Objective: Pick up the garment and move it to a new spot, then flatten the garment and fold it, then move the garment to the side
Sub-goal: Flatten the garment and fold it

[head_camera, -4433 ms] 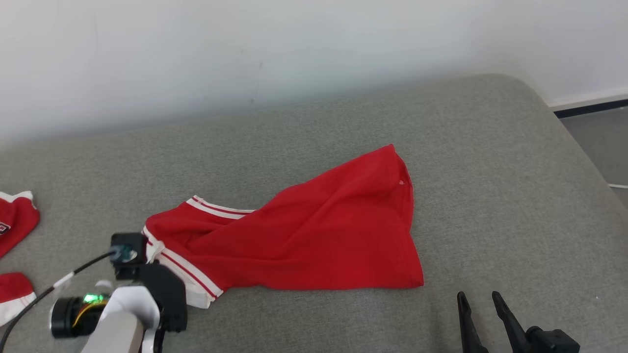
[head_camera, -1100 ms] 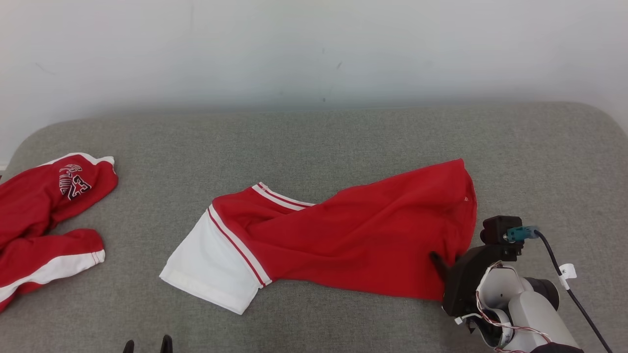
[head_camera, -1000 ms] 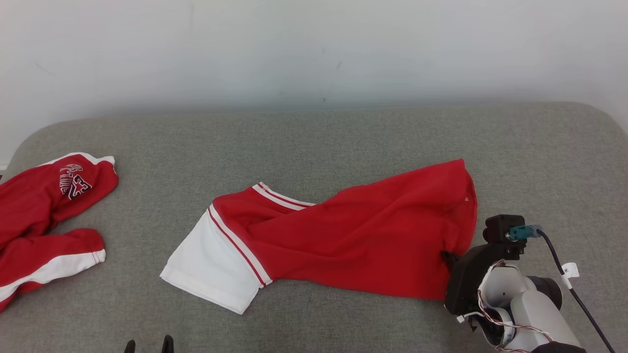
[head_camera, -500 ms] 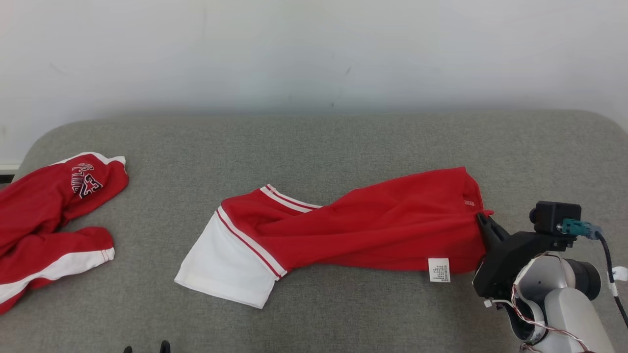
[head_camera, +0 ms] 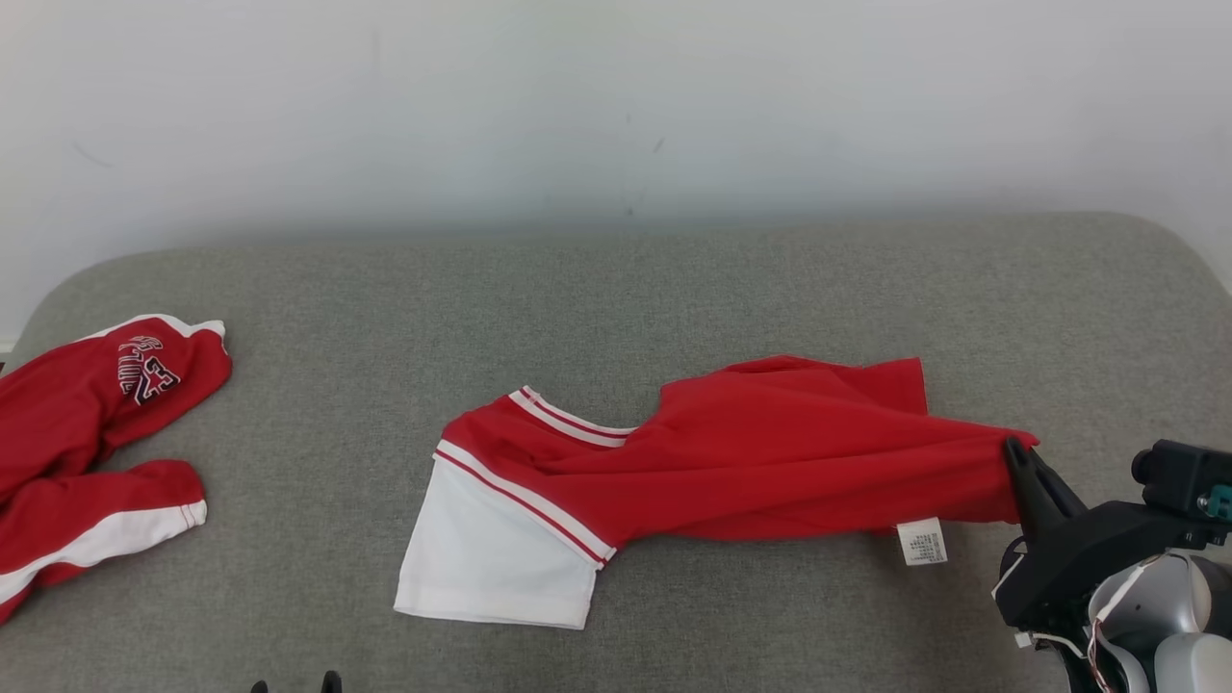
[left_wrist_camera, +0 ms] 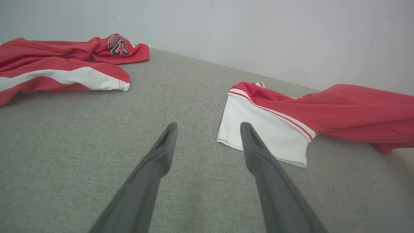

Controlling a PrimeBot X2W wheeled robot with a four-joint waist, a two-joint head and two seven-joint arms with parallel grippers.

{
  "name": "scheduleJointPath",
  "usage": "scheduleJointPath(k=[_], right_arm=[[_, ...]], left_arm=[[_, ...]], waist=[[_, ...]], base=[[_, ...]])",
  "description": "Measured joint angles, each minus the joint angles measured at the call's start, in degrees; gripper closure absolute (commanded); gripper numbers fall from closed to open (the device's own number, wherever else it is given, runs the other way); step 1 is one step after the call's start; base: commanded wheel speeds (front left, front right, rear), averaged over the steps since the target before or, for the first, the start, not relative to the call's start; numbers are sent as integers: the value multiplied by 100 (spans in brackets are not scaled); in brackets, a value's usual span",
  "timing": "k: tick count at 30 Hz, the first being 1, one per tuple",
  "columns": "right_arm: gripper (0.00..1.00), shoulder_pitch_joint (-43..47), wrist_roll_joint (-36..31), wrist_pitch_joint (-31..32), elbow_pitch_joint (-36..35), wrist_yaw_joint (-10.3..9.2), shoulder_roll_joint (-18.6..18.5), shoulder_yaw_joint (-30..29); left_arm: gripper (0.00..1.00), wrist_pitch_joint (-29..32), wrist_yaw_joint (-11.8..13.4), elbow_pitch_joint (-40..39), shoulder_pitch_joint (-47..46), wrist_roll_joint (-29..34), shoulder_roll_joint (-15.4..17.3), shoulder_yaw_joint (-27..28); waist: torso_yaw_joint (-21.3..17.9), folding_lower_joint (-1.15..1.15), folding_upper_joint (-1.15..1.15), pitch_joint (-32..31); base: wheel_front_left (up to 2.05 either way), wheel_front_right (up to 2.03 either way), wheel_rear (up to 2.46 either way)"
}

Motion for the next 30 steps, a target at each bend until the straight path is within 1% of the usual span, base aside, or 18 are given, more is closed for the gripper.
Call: scheduleJointPath(k=[4, 9, 12, 16, 24, 25, 26, 27, 30], right_arm=[[100, -281, -83, 108, 210, 0, -1, -51], [100, -1164, -412, 65, 964, 0, -1, -149], [100, -1725, -611, -105, 1563, 0, -3, -319], [100, -2291, -1037, -471, 2371, 0, -9, -672], [100, -3139, -1530, -1085, 3752, 0, -35, -1239], [73, -3208, -1584, -1152, 3887, 0, -40, -1282], [15, -3268, -1647, -1218, 4016, 0, -46, -1332], [0, -3310, -1727, -1291, 4127, 0, -57, -1363], [0, -3354, -1896, -1440, 4412, 0, -109, -1407]], left_arm=[[0, -1, 0, 1, -26, -12, 16, -34], [0, -1, 0, 14, -129, -53, 51, -123], [0, 0, 0, 21, -180, -58, 63, -167], [0, -1, 0, 21, -268, -59, 66, -196], [0, 0, 0, 8, -364, -59, 65, -241], [0, -1, 0, 8, -371, -59, 65, -247], [0, 0, 0, 8, -387, -59, 63, -257], [0, -1, 0, 8, -404, -59, 60, -263], [0, 0, 0, 10, -419, -58, 52, -252]], waist=[[25, 0, 0, 59], [130, 0, 0, 142], [247, 1, 0, 197], [446, 0, 0, 288], [837, 1, 0, 564], [873, 1, 0, 603], [909, 1, 0, 641], [941, 1, 0, 673], [1014, 1, 0, 742]], base=[[0, 0, 0], [0, 0, 0], [0, 0, 0], [0, 0, 0], [0, 0, 0], [0, 0, 0], [0, 0, 0], [0, 0, 0], [0, 0, 0]])
